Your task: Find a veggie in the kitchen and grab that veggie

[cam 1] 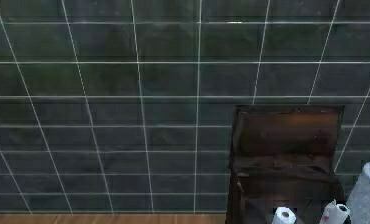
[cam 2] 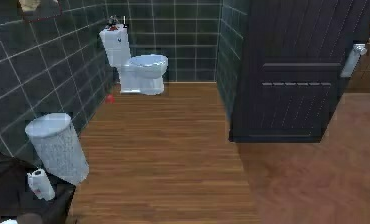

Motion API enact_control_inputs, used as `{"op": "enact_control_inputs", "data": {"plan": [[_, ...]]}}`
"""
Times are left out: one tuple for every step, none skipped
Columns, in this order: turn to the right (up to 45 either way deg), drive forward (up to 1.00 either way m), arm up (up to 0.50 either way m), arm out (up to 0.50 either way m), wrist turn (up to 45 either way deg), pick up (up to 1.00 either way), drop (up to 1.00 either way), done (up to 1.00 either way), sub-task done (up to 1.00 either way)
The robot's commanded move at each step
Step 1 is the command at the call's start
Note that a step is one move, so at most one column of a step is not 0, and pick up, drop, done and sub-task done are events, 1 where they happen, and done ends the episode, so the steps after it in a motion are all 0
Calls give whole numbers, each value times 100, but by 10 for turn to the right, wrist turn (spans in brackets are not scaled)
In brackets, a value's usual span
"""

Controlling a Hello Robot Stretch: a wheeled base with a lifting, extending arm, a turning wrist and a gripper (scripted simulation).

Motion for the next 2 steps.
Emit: {"op": "enact_control_inputs", "data": {"plan": [[450, 0, 0, 0, 0, 0, 0, 0, 0], [450, 0, 0, 0, 0, 0, 0, 0, 0]]}}
